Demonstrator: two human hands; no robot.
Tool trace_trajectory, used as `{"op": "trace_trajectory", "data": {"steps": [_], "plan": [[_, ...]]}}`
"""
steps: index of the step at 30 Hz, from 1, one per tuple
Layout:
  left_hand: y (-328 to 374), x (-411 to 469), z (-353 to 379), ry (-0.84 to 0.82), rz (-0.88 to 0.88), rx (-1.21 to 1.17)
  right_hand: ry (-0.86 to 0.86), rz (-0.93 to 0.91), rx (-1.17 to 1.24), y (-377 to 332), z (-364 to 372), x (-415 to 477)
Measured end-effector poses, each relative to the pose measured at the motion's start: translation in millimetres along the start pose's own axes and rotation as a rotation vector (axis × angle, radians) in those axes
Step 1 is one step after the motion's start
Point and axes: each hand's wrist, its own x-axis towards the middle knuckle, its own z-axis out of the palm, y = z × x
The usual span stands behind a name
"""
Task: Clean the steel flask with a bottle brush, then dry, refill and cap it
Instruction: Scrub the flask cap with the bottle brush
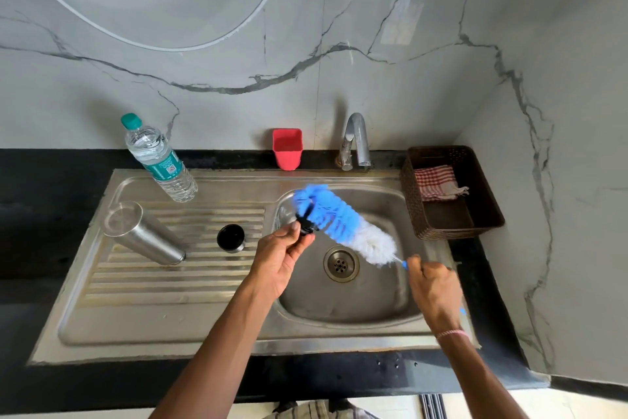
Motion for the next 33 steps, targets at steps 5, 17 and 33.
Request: {"op": "trace_trajectory", "data": {"steps": [5,17,33], "plan": [[-7,-1,4,0.035,-0.036,-0.011,0.046,0.085,-0.100,-31,6,14],[-6,-2,2,0.132,-0.137,-0.157,0.051,0.044,-0.124,-43,9,9],[11,0,-9,0.051,0.013,-0.079,-0.043,-0.035,-0.087,-7,9,9]]}}
